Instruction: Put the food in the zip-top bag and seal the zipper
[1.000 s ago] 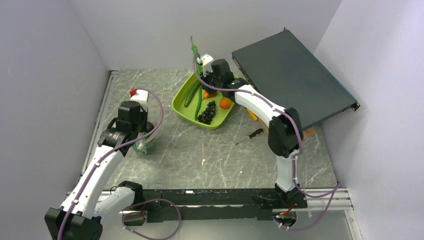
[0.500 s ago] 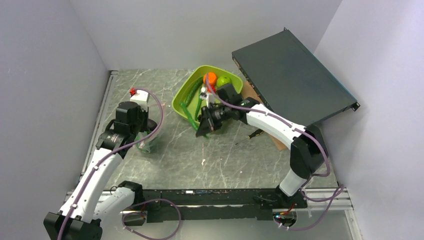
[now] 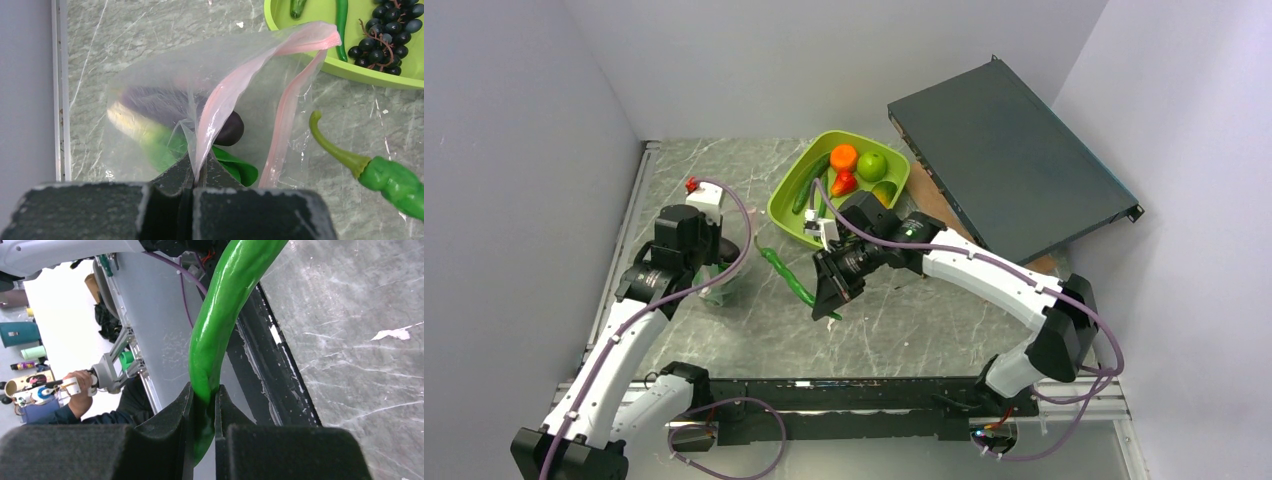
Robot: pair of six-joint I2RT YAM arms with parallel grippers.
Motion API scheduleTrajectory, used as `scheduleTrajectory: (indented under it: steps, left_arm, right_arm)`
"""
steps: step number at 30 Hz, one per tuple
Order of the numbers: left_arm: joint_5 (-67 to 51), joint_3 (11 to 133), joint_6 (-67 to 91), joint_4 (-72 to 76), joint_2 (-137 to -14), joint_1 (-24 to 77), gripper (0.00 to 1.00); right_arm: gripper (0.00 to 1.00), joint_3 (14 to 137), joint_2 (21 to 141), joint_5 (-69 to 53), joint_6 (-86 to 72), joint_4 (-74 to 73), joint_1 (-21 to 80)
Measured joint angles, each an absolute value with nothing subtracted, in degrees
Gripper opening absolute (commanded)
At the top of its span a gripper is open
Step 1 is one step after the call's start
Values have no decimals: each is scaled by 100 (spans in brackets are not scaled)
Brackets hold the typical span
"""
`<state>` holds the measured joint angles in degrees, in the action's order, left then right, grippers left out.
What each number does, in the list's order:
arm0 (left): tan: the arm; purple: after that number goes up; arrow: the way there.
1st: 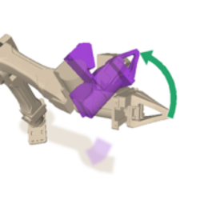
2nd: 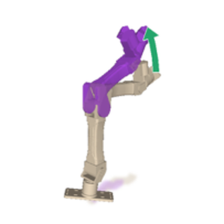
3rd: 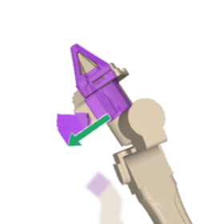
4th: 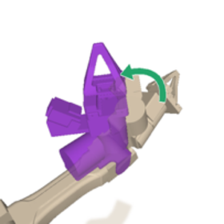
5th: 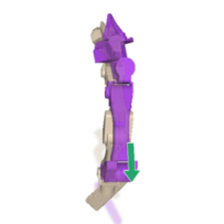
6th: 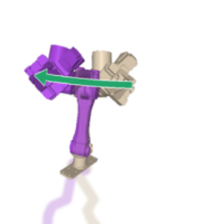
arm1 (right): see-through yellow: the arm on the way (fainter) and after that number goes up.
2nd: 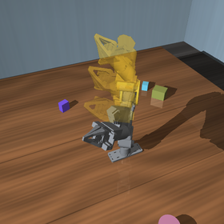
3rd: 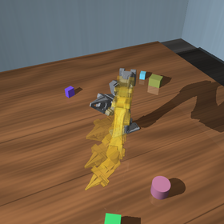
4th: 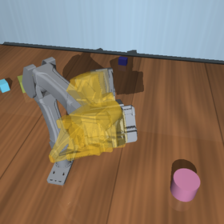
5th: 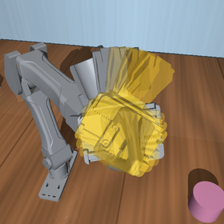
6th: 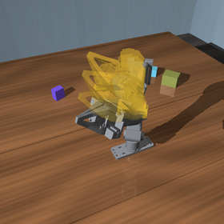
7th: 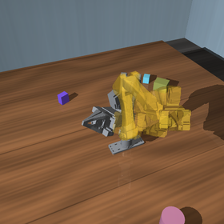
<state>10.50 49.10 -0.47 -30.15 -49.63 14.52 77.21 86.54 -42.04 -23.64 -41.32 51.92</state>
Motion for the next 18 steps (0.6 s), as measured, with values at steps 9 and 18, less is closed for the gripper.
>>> scheduleTrajectory:
  steps: [9, 18]
  left_arm:
    - [781, 4873, -93, -2978, -4958, 1452, 0]
    - [515, 4772, -152, -2906, -4762, 1503, 0]
  right_arm:
    - [0, 7721, 8635, -4237, -2523, -4062, 5478]
    - [0, 8313, 9437, -4383, -2991, -3242, 5485]
